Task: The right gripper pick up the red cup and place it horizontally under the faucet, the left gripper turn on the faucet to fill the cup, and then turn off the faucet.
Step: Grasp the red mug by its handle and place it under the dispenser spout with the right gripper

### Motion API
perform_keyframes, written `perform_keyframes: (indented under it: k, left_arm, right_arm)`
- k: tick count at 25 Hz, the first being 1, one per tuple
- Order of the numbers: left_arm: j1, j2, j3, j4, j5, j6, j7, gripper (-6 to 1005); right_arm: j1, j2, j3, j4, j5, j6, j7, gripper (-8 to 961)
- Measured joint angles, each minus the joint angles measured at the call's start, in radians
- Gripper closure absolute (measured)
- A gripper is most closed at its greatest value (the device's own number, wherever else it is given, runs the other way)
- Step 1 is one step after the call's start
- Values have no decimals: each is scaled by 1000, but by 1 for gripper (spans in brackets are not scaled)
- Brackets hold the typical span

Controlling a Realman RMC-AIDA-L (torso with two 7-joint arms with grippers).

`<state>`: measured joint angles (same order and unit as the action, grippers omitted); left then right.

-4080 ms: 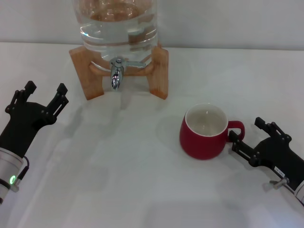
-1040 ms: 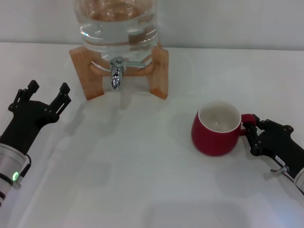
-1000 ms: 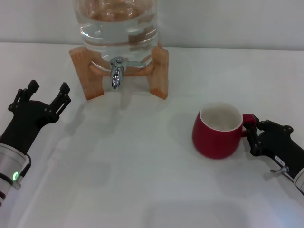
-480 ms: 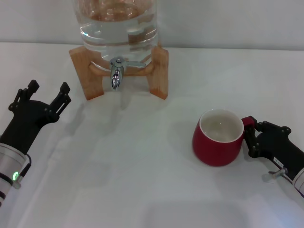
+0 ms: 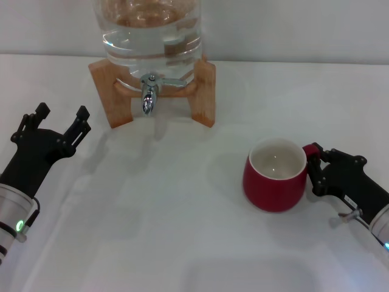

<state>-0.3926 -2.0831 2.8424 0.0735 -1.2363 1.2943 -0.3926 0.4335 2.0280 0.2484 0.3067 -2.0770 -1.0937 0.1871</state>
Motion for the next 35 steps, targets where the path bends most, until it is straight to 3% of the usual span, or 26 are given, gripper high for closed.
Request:
perform_keyframes:
  k: [35]
  left_arm:
    - [6, 2, 0, -3, -1, 10, -5, 115]
  right_arm:
    - [215, 0, -28, 90, -26, 182, 9, 840]
